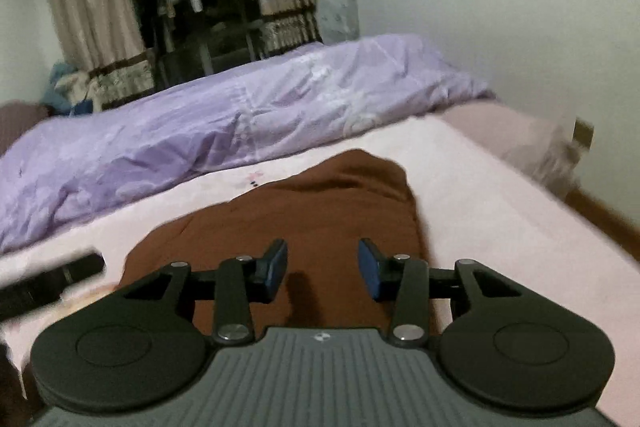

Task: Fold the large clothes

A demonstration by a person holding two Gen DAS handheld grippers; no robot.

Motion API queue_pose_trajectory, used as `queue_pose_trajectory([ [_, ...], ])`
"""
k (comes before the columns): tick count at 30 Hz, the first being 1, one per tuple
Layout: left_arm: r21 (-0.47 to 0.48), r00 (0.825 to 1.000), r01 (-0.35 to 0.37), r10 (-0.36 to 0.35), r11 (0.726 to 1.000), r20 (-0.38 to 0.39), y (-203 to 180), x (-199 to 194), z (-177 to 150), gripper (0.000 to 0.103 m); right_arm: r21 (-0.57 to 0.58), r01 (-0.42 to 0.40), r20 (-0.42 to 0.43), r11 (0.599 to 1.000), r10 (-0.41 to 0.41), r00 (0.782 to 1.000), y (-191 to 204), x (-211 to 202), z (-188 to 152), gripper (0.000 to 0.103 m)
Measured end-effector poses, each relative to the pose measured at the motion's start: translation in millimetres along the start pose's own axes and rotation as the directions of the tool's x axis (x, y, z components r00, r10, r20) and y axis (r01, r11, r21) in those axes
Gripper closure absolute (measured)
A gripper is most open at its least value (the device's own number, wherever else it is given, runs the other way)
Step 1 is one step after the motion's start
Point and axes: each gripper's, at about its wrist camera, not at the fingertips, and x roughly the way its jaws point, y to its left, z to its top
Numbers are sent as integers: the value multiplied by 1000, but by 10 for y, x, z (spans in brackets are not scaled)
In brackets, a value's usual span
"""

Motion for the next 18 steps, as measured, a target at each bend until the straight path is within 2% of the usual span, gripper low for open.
queue_pose_trajectory([
  [2,70,1000,7,-7,998,0,-153,-286,-78,0,-33,33,-23,999,-34,999,31,-124,-96,54],
  [3,112,1000,-1,3,994,-21,-237,-312,-157,0,-30,22,-47,999,-24,999,37,-107,-128,54],
  [5,165,994,-13,30,986,-106,-292,-285,-371,0,-3,-10,-113,1000,9,994,6,-73,-281,54],
  [6,162,983,-14,43,987,-177,-278,-162,-478,0,0,5,-111,1000,-5,994,5,-38,-374,54],
  [7,138,964,-13,49,990,-261,-228,-22,-598,0,-18,18,-110,1000,-20,994,25,10,-438,54],
  [8,86,954,-10,36,996,-299,-156,83,-703,0,-55,31,-106,998,-36,994,67,106,-502,54],
  [10,-18,956,-6,1,1000,-294,-13,129,-723,0,-126,69,-73,990,-79,994,156,157,-528,51],
  [11,-24,957,-6,-1,1000,-288,-3,66,-697,0,-140,74,-77,987,-85,993,186,116,-488,51],
  [15,75,979,-17,32,997,-203,-96,-341,-619,0,-31,5,-122,999,-9,992,93,-249,-272,51],
  [18,78,988,-3,15,997,-155,-205,-667,-464,0,0,-9,-144,1000,9,989,49,-502,-308,51],
])
